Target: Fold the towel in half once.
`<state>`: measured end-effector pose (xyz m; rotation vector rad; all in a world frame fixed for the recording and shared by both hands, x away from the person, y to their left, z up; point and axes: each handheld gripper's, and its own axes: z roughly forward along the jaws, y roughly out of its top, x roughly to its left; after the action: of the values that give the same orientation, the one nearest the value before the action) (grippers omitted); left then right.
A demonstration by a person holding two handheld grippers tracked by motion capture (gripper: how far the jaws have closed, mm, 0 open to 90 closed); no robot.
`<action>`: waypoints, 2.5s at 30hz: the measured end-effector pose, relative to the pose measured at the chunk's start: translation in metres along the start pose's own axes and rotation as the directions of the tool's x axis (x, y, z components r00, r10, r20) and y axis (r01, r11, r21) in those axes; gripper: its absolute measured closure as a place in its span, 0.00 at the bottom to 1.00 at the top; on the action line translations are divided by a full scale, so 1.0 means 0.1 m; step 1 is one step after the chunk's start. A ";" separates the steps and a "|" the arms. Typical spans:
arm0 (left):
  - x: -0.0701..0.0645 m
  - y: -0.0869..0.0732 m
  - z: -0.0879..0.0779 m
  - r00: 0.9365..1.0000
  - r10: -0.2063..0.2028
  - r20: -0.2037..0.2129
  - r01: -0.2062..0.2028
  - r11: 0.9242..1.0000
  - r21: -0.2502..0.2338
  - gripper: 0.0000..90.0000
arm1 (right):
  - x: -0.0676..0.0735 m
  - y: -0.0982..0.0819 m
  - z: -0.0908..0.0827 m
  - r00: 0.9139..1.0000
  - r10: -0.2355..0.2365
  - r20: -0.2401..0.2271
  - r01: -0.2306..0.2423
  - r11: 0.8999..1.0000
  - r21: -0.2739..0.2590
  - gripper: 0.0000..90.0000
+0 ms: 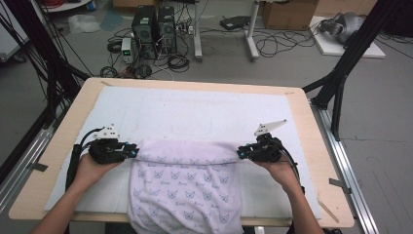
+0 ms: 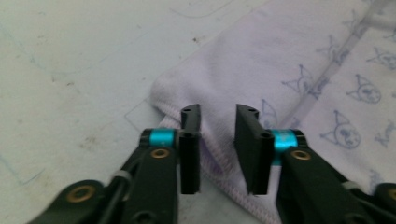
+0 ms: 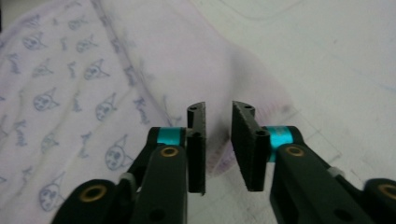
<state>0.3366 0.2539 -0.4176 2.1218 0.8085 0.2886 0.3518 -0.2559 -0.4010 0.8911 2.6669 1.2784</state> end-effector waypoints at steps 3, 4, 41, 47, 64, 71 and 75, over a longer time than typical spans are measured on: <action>0.05 0.08 0.01 1.000 -0.017 -0.006 0.017 1.000 -0.009 0.62 | 0.01 0.08 -0.04 1.000 -0.013 0.028 0.014 0.999 -0.048 0.70; 0.07 0.11 0.02 1.000 -0.023 -0.005 0.023 1.000 -0.017 0.58 | 0.00 0.11 -0.03 0.999 -0.013 0.040 0.016 0.998 -0.064 0.68; 0.15 0.19 0.19 0.999 -0.037 -0.024 0.037 0.999 -0.023 0.94 | 0.04 0.27 0.16 0.997 -0.071 0.006 0.071 0.993 -0.090 0.95; 0.23 0.18 0.30 0.994 -0.107 0.015 0.107 0.994 -0.016 0.68 | 0.02 0.26 0.19 0.998 -0.058 0.003 0.058 0.994 -0.090 0.95; 0.15 0.26 0.17 0.998 -0.062 -0.003 0.062 0.997 -0.044 0.95 | 0.05 0.27 0.15 0.997 -0.079 0.013 0.079 0.992 -0.098 0.94; -0.07 0.16 -0.18 1.000 -0.020 0.003 0.021 0.982 -0.187 0.94 | 0.25 0.24 -0.01 0.993 -0.116 0.017 0.117 0.983 -0.138 0.94; -0.31 -0.09 -0.37 1.000 0.023 0.019 -0.019 0.981 -0.193 0.92 | 0.59 0.07 -0.20 0.979 -0.196 0.055 0.203 0.966 -0.160 0.94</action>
<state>0.2917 0.2607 -0.3986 1.9489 0.7168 0.3414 0.3003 -0.2358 -0.3714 0.6024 2.5002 1.3924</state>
